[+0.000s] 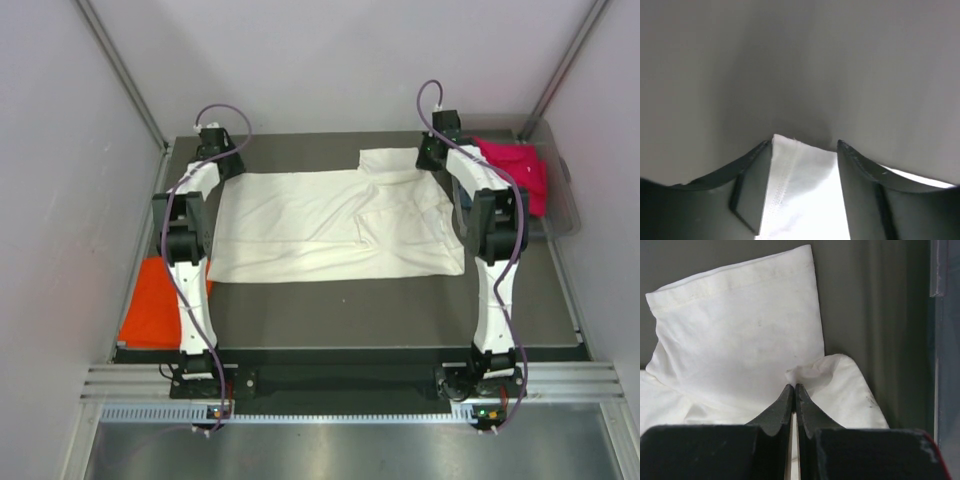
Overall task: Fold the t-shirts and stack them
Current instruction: Fold the tshirt
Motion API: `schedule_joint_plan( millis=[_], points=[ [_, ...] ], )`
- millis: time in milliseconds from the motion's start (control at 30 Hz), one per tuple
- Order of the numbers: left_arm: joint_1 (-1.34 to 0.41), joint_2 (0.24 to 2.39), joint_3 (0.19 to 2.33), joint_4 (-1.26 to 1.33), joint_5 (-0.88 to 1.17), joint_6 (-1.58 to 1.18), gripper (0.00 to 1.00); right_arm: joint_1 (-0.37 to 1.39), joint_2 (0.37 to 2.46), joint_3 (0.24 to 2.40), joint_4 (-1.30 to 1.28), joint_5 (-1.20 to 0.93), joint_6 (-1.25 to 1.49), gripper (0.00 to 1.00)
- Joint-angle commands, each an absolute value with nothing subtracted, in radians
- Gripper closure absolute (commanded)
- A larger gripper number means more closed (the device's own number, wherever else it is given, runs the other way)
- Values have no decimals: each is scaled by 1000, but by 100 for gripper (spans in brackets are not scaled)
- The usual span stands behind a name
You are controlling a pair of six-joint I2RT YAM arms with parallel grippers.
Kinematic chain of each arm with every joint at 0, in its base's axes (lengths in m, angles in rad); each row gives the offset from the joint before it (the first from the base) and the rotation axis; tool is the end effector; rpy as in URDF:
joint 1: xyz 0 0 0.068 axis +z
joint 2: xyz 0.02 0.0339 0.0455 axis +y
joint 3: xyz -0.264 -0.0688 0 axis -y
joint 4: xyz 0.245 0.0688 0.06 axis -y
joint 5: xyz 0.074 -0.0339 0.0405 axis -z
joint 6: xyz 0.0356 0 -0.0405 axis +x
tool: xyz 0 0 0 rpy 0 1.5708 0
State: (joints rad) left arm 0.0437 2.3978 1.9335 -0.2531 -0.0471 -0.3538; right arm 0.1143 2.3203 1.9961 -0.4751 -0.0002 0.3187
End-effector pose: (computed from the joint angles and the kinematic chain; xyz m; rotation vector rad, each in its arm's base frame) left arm 0.5422 0.0254 0.1642 -0.4761 2.2395 -0.1075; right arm 0.5242 0.0602 0.2070 0.2427 2.3676 0.2079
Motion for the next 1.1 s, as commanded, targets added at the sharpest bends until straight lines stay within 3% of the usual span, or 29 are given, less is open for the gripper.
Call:
schedule_joint_plan(
  millis=[0,267,367,400,733,1067],
  points=[
    [23,2427,1957,-360,-147,-307,44,98,2255,2005,-433,-20,331,100],
    [17,2502,2034,-471,-206,-298,67,98,2253,1994,-422,-20,328,100],
    [15,2519,2051,-468,-201,-282,86,98,2255,1988,-420,-20,327,100],
    [17,2525,2059,-466,-207,-278,100,98,2256,1988,-420,-20,327,100],
    [11,2375,2094,-497,-193,-279,100,95,2266,1994,-359,-35,328,98],
    [11,2162,1859,-495,-227,-245,100,60,2194,1979,-420,-25,341,100]
  ],
)
